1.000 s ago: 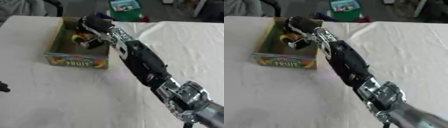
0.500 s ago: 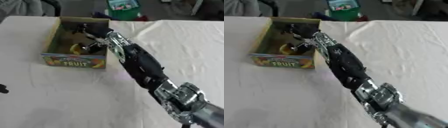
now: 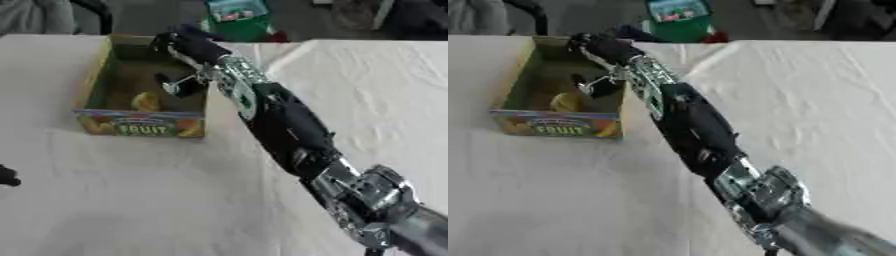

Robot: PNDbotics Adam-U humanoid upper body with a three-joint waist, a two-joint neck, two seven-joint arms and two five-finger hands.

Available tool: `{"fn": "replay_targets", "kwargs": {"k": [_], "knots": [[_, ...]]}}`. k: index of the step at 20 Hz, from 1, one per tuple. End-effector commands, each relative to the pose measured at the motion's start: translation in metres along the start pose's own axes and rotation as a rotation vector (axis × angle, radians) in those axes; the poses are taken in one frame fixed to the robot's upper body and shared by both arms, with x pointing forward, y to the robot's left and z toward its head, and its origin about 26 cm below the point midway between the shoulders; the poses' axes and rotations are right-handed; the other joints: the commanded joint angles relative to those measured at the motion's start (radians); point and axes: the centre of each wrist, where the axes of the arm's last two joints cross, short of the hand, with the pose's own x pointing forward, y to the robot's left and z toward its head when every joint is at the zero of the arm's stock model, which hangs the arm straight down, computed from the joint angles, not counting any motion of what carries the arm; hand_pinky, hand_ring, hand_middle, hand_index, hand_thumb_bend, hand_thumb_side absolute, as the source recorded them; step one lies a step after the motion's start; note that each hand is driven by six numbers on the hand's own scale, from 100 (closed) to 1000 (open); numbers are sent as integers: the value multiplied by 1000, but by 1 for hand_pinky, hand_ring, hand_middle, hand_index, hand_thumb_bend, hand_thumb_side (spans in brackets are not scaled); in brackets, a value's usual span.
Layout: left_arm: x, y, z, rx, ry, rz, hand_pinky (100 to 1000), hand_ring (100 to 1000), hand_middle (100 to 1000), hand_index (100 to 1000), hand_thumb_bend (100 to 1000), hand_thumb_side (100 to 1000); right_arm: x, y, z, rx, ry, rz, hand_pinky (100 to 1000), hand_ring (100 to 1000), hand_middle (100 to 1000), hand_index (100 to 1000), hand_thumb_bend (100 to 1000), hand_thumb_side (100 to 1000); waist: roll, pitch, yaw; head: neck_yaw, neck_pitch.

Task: Pick up objects on the table and place them in the box.

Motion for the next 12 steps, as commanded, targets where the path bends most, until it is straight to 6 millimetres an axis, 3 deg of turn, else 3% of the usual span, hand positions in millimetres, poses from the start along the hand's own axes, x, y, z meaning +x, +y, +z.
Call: {"fn": "replay_targets", "kwargs": {"k": [1, 6, 12], "knots": [[5, 5, 0, 21, -17, -15, 467, 489, 453, 665, 100, 787, 4, -41, 4, -100, -55, -124, 478, 629, 642, 744, 100, 250, 3, -24, -18, 23, 5], [4, 11, 2, 51, -13, -31, 467, 489, 453, 665, 100, 788, 8, -78, 36, -196, -106, -407, 438, 595, 599, 707, 100, 356, -1, -28, -69, 62, 6], [4, 16, 3, 77, -14, -46, 467, 490, 453, 665, 100, 790, -2, -101, 101, -314, -70, -592, 412, 571, 570, 697, 100, 406, -8, -25, -109, 95, 2]]}}
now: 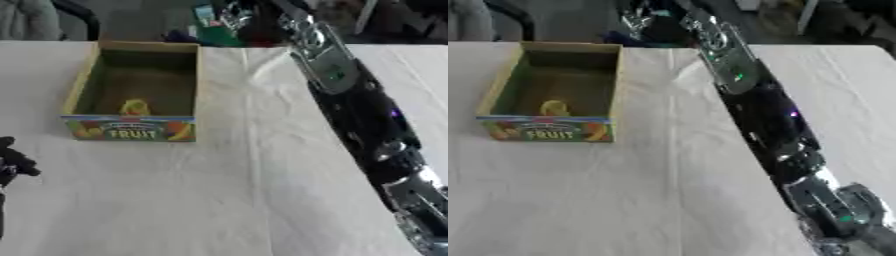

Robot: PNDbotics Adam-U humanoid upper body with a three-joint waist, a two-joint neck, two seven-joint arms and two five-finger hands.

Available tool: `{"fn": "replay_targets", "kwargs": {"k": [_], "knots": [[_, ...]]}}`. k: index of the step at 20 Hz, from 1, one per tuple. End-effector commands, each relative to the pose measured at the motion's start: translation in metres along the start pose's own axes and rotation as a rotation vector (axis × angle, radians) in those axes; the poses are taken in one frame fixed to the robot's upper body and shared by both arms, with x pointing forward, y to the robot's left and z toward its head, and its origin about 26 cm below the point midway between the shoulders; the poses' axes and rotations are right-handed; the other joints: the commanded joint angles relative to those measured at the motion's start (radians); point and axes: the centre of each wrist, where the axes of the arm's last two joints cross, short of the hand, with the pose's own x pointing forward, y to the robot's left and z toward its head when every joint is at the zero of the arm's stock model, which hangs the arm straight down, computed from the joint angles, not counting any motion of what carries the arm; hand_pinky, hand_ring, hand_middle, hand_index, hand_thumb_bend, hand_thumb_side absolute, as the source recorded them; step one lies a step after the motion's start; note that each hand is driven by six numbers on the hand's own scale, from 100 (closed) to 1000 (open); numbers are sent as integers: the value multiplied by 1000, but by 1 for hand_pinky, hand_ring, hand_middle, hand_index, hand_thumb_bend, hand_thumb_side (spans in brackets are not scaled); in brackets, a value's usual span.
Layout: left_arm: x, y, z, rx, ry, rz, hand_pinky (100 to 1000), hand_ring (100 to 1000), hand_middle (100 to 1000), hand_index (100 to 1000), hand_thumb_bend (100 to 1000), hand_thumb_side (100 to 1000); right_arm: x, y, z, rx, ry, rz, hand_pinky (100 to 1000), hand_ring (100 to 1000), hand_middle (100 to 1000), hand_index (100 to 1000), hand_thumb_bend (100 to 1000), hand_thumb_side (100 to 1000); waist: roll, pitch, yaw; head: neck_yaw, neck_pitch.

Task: Pick up objects on the table and place them in the box.

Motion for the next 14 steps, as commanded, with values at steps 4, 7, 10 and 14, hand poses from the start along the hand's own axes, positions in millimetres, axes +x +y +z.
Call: {"fn": "replay_targets", "kwargs": {"k": [4, 7, 10, 14], "knots": [[6, 6, -2, 17, -22, -28, 468, 491, 454, 665, 100, 789, 10, -37, 52, -160, 81, -90, 401, 562, 558, 687, 100, 405, 2, -11, -39, 27, -2], [7, 8, -2, 23, -24, -30, 468, 491, 454, 665, 100, 790, 4, -40, 80, -230, 144, -142, 398, 558, 554, 682, 100, 417, 3, -10, -48, 33, -2], [7, 8, -2, 26, -24, -31, 468, 491, 454, 665, 100, 792, 1, -42, 100, -297, 195, -183, 397, 558, 553, 679, 100, 444, 3, -6, -54, 38, 1], [6, 8, -2, 31, -23, -32, 468, 491, 454, 665, 100, 793, 0, -41, 120, -370, 233, -219, 397, 556, 549, 675, 100, 477, 5, -4, -60, 41, 8]]}}
